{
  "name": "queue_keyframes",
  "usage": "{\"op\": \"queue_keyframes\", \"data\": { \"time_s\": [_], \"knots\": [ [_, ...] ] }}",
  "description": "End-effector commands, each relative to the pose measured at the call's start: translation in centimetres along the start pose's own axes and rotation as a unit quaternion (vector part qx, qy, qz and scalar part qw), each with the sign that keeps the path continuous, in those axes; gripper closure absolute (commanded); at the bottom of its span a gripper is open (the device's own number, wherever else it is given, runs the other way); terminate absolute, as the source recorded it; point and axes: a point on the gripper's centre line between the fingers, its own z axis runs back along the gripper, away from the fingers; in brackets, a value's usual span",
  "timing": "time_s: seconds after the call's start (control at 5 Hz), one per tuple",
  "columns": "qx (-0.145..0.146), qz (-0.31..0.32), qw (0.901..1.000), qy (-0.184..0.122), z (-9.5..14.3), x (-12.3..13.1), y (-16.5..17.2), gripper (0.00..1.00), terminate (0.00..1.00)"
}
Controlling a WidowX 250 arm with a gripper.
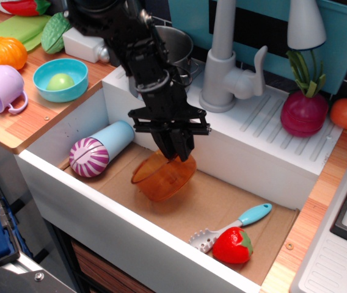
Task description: Flip orange pot upright in sink
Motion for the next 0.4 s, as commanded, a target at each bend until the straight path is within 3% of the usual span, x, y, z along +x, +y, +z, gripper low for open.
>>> {"op": "queue_keyframes", "data": {
  "time_s": [0.0,0.2],
  "knots": [
    [0.002,-0.024,0.9996,-0.016,0.68,0.5,-1.14,1.0,0.0],
    [0.002,-0.024,0.9996,-0.016,0.68,0.5,-1.14,0.0,0.0]
  ]
}}
